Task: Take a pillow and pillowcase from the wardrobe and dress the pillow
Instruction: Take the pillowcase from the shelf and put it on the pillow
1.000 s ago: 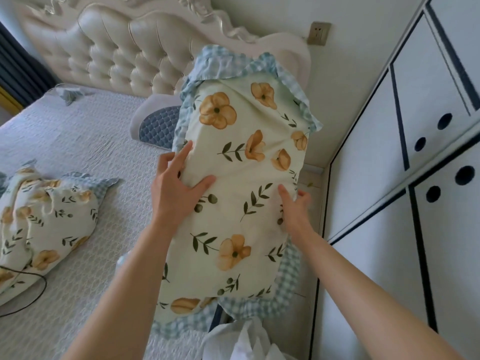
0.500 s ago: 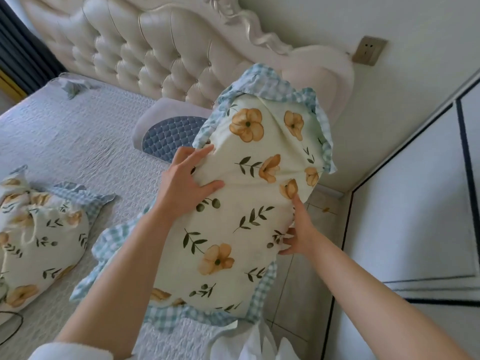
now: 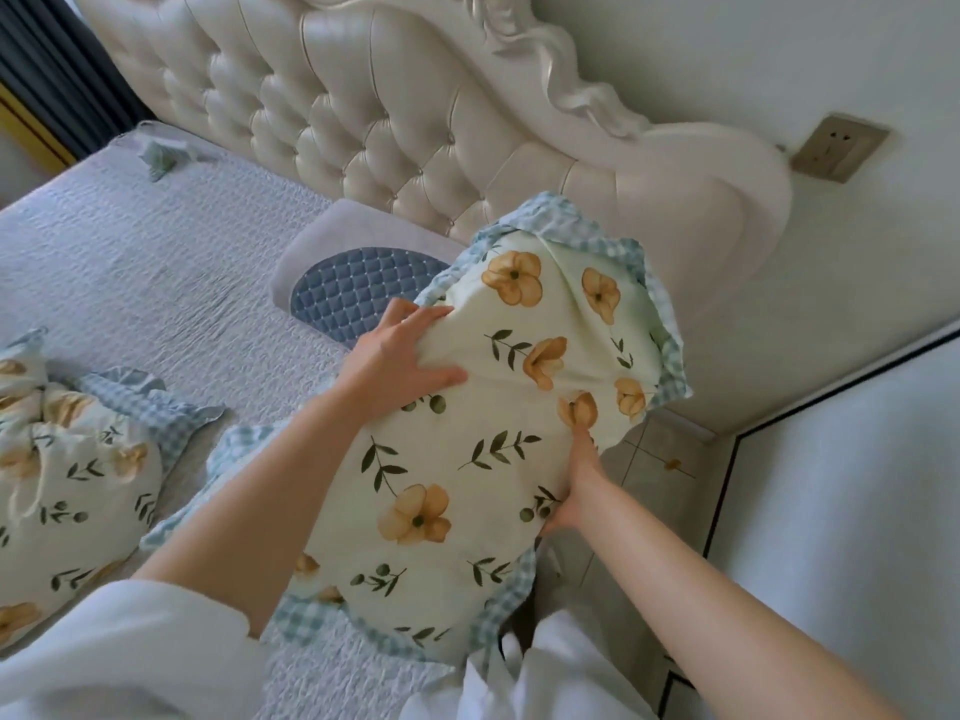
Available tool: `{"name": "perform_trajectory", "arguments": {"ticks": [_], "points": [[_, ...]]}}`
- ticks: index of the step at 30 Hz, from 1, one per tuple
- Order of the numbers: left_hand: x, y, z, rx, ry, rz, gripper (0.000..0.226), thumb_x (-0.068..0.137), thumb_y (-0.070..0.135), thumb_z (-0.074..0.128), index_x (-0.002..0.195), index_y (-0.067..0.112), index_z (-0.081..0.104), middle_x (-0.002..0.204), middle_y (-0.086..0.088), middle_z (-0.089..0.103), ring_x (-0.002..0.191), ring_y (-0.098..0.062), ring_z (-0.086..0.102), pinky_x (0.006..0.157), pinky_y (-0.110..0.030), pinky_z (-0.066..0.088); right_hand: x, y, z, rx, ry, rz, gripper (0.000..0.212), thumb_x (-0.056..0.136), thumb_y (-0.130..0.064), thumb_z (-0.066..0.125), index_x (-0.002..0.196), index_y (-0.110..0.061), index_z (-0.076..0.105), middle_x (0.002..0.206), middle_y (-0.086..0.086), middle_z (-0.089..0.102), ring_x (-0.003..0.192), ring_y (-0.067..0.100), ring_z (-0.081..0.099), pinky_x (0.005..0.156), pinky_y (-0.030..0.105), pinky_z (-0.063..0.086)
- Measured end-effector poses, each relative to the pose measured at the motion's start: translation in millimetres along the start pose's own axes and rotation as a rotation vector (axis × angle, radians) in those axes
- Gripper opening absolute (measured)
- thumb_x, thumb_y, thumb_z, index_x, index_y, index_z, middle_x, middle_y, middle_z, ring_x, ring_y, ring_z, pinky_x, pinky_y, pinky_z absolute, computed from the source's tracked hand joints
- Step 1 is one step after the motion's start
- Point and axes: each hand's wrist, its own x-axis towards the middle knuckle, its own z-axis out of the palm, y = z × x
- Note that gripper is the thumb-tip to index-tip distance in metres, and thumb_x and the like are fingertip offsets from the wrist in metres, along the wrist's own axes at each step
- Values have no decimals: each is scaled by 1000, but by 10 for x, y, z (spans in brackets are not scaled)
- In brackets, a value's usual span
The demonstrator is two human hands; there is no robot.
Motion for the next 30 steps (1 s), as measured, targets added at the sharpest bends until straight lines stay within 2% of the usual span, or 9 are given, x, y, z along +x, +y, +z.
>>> {"name": "perform_trajectory", "arguments": {"ticks": [6, 9, 12, 17, 21, 23, 25, 27, 30], "points": [[785, -88, 69, 22, -89, -3, 80, 75, 61, 72, 145, 37, 42, 131, 6, 42, 108, -20, 54, 89, -32, 40, 351, -516, 275, -6, 24, 109, 94, 73, -85, 36, 138, -17, 45, 139, 22, 49, 124, 47, 45, 98, 76, 27], [1217, -159, 105, 59, -129, -30, 77, 78, 58, 70, 146, 36, 41, 131, 3, 43, 110, -24, 54, 90, -34, 42, 576, -811, 420, -24, -44, 183, 84, 73, -86, 33, 115, -15, 52, 119, 21, 55, 109, 46, 51, 93, 74, 35], [1657, -228, 128, 103, -173, -73, 75, 80, 54, 70, 146, 33, 42, 135, 1, 44, 113, -27, 55, 95, -41, 46, 796, -1096, 615, -22, -104, 269, 85, 72, -87, 30, 100, -10, 55, 104, 23, 58, 110, 48, 53, 92, 73, 38], [2378, -362, 183, 160, -112, -19, 50, 85, 33, 66, 134, 31, 59, 139, -1, 56, 128, -27, 49, 107, -41, 38, 1080, -1480, 1125, 71, -250, 373, 76, 78, -80, 38, 103, -10, 57, 112, 27, 58, 107, 53, 53, 84, 78, 39], [2593, -694, 542, 109, -281, -296, 47, 93, 37, 57, 140, 38, 50, 159, 6, 32, 150, -24, 15, 119, -49, 6, 1352, -1684, 1661, 280, -297, 467, 80, 79, -73, 47, 134, -16, 43, 145, 26, 34, 131, 57, 30, 95, 78, 30], [2402, -980, 820, -32, -231, -496, 51, 96, 31, 57, 145, 34, 45, 163, 7, 20, 152, -25, 3, 121, -55, 2, 1568, -1775, 1809, 81, -149, 412, 92, 76, -74, 52, 145, -17, 31, 149, 28, 27, 132, 56, 28, 102, 70, 30], [2046, -1247, 1110, -196, -87, -765, 51, 96, 23, 57, 145, 24, 46, 163, -2, 23, 151, -28, 14, 121, -54, 15, 1749, -1924, 1862, -118, -218, 371, 83, 85, -67, 41, 146, -12, 36, 148, 25, 37, 134, 49, 34, 109, 63, 27], [1655, -1412, 1395, -285, -76, -996, 53, 94, 19, 59, 145, 15, 45, 159, -8, 31, 143, -31, 30, 116, -50, 29, 1882, -2078, 1891, -111, -301, 472, 63, 93, -49, 30, 140, -11, 49, 139, 21, 52, 130, 40, 46, 109, 57, 32], [1258, -1447, 1761, -473, -139, -1188, 56, 92, 13, 62, 144, 9, 43, 152, -14, 36, 128, -33, 46, 105, -46, 44, 1975, -2186, 1925, -438, -292, 438, 72, 97, -52, 33, 146, 1, 32, 138, 35, 46, 126, 45, 47, 106, 50, 40]]}}
